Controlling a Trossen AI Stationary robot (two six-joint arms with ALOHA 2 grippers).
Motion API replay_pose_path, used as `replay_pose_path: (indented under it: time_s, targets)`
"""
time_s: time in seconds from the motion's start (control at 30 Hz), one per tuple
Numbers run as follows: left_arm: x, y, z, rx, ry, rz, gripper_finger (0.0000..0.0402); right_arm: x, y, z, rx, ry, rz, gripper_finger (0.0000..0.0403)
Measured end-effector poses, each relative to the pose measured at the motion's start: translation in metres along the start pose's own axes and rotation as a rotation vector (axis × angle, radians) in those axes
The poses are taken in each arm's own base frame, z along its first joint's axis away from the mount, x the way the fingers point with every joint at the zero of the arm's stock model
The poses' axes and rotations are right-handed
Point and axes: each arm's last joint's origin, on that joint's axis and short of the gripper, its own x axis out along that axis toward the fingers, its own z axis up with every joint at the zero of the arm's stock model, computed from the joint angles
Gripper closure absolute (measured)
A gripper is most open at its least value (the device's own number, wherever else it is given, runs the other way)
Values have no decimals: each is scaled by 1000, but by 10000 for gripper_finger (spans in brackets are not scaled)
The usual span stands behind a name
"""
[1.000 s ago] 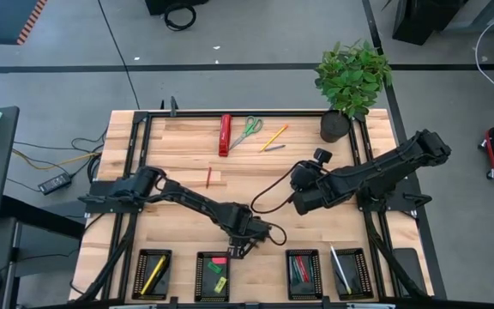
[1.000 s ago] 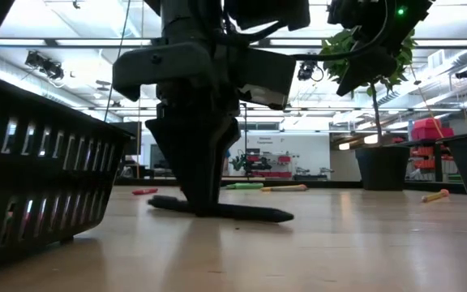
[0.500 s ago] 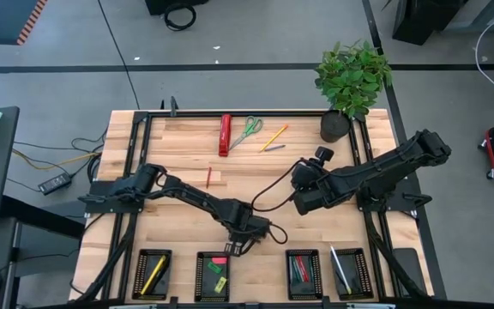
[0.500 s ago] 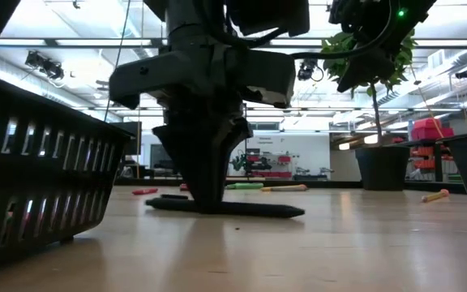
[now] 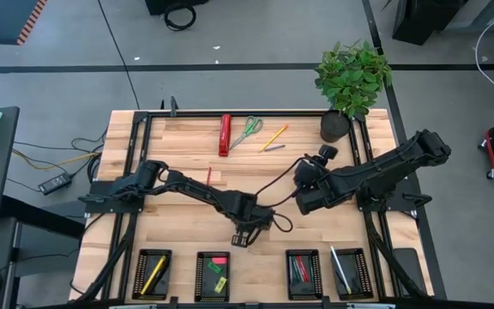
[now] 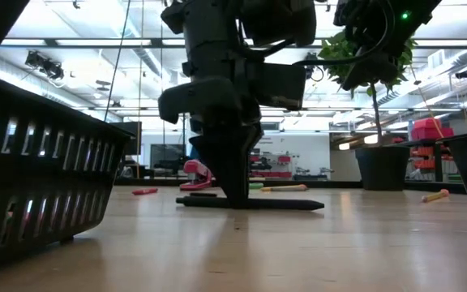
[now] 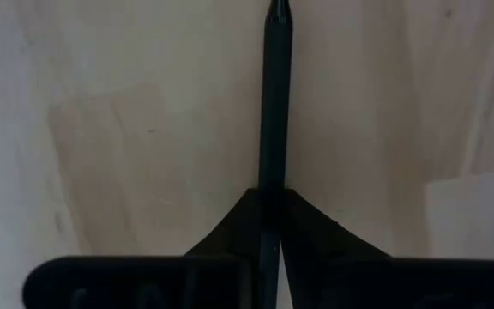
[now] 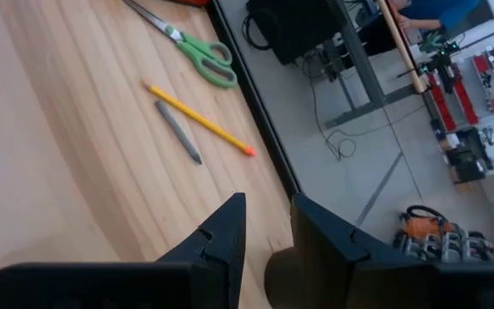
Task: Sort crayons/erasers/pens/pencils in bins
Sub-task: Put the black pen into the left black bin
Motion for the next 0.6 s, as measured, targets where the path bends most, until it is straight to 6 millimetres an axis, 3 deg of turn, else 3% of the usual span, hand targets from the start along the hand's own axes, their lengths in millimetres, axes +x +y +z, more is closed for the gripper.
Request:
replay_pose_path:
  time_s: [0.3,0.6]
  targets:
    - [-14,-5,-16,-58,141,119,367,0,-8,-7,11,16,-78,301]
    - [-60,-16,-33,-161,213,213,370,-1,-10,-6,39,-39,-143,301]
